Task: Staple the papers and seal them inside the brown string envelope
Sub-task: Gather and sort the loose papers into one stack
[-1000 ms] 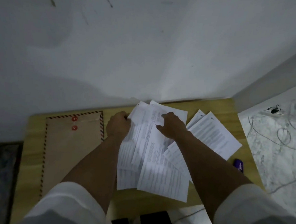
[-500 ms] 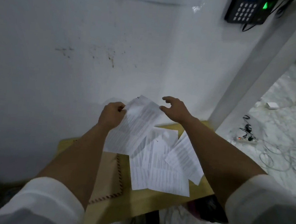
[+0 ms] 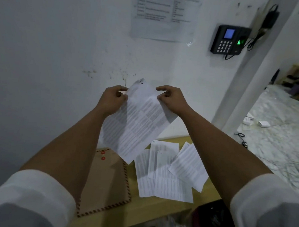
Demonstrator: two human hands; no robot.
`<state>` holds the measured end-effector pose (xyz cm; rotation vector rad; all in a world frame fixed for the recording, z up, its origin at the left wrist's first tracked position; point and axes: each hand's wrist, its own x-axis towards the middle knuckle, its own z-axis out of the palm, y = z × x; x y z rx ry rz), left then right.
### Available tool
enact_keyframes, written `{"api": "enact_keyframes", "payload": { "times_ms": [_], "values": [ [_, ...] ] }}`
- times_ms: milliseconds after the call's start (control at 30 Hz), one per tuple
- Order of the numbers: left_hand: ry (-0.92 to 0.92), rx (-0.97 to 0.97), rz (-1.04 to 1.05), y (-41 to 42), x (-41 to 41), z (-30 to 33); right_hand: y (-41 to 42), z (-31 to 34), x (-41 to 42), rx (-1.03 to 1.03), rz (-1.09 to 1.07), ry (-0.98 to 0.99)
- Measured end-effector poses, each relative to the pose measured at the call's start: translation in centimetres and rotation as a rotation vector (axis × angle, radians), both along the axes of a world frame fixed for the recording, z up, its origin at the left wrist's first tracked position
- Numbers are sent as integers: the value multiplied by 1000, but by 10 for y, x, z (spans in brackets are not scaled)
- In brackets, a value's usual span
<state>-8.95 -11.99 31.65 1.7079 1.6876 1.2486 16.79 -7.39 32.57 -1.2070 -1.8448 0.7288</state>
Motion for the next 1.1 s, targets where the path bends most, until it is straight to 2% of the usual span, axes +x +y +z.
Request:
{"api": "enact_keyframes", "payload": {
  "times_ms": [267, 533, 733, 900, 1100],
  "values": [
    [253, 254, 28, -1, -4, -10, -9, 1, -16, -197, 30, 197],
    [448, 289, 51, 7, -8, -43, 16, -33, -26, -385, 76, 246],
    [486, 166, 47, 30, -22, -97, 55, -80, -38, -521, 72, 191],
    [487, 47, 43, 52, -31, -161, 92, -146, -52, -632, 69, 105],
    [347, -197, 15, 64, -41, -255, 132, -262, -62, -719, 68, -192]
  ]
}}
